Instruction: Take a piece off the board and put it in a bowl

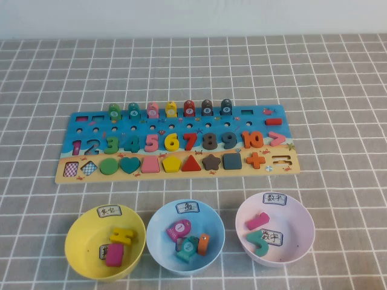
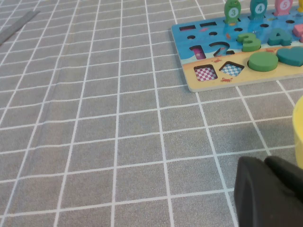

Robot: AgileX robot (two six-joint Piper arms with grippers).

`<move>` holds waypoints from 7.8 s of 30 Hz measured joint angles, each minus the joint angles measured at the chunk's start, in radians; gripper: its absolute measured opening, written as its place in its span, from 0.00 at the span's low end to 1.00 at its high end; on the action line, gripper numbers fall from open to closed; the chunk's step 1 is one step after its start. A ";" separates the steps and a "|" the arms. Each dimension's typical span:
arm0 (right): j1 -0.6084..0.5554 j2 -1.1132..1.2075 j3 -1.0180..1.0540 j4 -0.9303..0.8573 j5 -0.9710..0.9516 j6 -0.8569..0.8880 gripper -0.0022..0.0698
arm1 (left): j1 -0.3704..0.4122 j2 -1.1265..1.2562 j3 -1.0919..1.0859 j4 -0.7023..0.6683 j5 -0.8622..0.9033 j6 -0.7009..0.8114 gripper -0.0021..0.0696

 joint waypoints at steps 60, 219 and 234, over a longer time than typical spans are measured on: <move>0.000 0.835 -0.635 0.396 0.439 -0.014 0.01 | 0.000 0.000 0.000 0.000 0.000 0.000 0.02; 0.503 1.872 -1.585 -0.111 0.615 0.307 0.45 | 0.000 0.000 0.000 0.000 0.000 0.000 0.02; 0.683 1.509 -1.137 -0.084 0.306 0.298 0.45 | 0.000 0.000 0.000 0.000 0.000 0.000 0.02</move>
